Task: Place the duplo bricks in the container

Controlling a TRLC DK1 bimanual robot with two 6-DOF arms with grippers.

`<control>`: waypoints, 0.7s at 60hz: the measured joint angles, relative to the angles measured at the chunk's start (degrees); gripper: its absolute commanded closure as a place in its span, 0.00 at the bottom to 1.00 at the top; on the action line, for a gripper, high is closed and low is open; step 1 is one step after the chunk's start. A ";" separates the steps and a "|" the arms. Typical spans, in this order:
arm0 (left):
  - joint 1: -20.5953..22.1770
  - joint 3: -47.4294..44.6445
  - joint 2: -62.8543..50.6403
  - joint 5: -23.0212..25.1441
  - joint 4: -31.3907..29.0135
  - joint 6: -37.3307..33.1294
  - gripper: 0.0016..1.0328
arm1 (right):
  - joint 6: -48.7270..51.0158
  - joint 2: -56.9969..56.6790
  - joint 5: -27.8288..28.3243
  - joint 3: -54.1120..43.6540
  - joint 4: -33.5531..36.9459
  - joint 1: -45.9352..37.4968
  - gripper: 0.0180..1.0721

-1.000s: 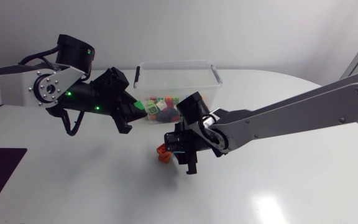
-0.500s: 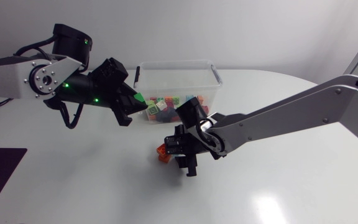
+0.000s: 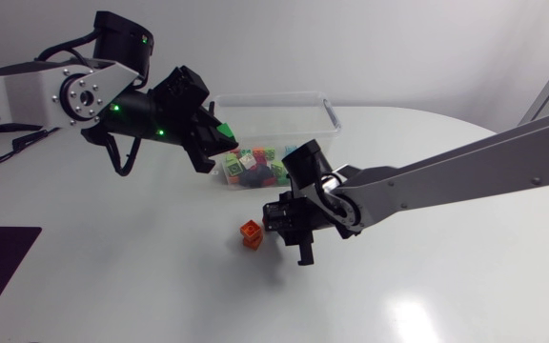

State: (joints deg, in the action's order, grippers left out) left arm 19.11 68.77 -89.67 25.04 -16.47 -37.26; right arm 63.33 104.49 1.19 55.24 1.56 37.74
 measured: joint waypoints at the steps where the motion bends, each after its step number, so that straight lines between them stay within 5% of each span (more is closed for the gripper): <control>1: 0.13 0.39 -0.28 0.00 0.00 0.09 0.62 | 0.04 -0.57 -0.02 -0.07 0.31 -0.13 0.75; 36: 0.72 24.28 -21.75 -4.37 0.02 7.34 0.59 | 0.09 -15.28 0.07 3.80 7.65 -7.76 0.75; 39: 0.46 26.32 -24.35 -5.38 0.00 8.59 0.57 | -0.15 -15.80 0.26 4.96 7.93 -8.22 0.75; 42: 0.20 28.37 -25.99 -6.54 -0.09 9.79 0.39 | -0.50 -16.37 0.39 6.16 8.13 -8.66 0.75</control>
State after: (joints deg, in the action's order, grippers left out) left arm 19.31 97.14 -115.66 18.50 -16.56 -27.46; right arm 62.83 88.12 1.58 61.41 9.69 29.08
